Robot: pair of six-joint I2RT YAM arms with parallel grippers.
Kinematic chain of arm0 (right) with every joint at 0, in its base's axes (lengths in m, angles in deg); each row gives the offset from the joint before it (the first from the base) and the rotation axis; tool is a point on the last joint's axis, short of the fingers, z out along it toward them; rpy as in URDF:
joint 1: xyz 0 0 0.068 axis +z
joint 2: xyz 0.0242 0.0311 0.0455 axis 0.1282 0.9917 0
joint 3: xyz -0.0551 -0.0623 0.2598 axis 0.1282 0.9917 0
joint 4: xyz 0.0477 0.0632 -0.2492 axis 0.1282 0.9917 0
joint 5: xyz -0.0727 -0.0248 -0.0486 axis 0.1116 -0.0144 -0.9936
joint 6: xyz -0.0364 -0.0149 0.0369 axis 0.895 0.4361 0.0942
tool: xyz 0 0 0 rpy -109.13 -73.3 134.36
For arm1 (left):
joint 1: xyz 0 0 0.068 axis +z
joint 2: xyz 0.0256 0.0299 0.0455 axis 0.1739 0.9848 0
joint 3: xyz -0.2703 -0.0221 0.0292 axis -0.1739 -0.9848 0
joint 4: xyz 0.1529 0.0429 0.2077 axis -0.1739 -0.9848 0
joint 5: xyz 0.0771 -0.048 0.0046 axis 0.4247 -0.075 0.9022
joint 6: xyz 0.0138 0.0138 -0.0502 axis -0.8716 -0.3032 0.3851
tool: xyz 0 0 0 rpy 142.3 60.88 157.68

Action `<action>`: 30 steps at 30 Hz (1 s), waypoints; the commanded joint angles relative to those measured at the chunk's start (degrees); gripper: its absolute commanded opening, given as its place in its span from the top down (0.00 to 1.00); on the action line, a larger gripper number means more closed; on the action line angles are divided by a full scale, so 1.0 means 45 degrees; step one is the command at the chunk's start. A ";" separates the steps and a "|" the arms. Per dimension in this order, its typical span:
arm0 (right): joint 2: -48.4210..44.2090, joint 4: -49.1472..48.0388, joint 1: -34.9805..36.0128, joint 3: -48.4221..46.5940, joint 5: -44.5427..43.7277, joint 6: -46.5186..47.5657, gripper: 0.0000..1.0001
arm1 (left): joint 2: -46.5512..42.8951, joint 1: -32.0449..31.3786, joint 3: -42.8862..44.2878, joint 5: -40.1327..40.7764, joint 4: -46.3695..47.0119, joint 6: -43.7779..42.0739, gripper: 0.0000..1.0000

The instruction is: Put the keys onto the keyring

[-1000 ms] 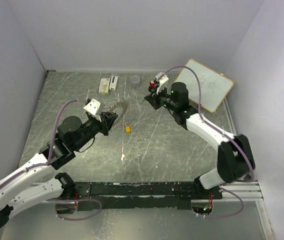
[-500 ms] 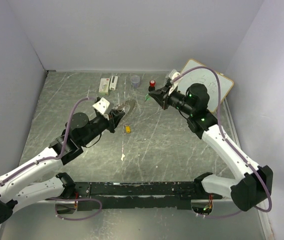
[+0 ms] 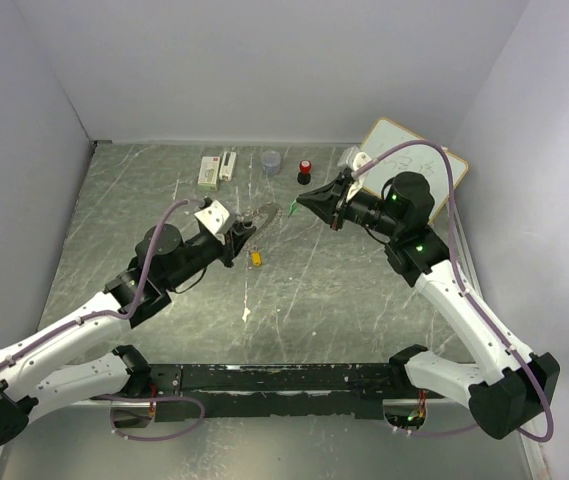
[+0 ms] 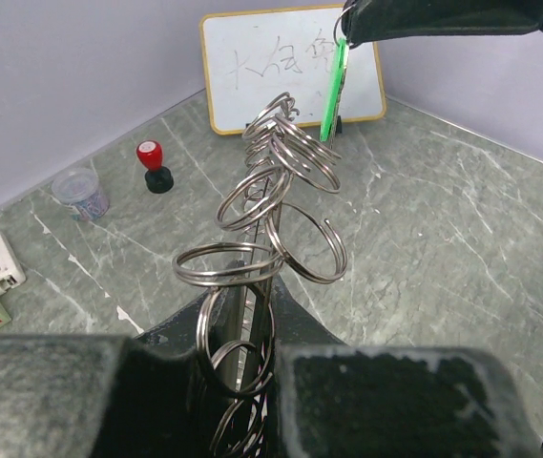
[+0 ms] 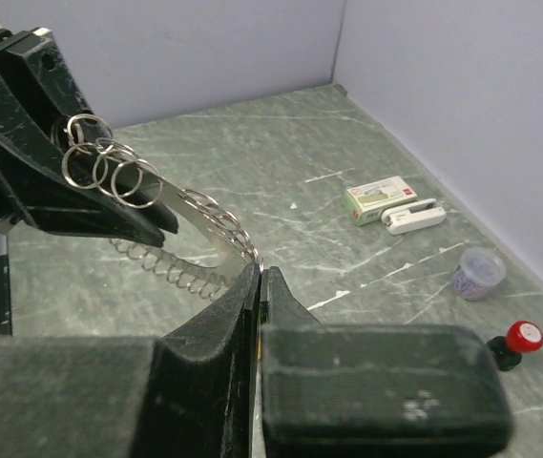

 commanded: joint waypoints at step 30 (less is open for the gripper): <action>-0.0096 0.1618 0.0037 -0.0799 0.1803 -0.1079 1.00 | 0.1044 0.0078 0.1063 -0.0758 0.0448 -0.3659 0.93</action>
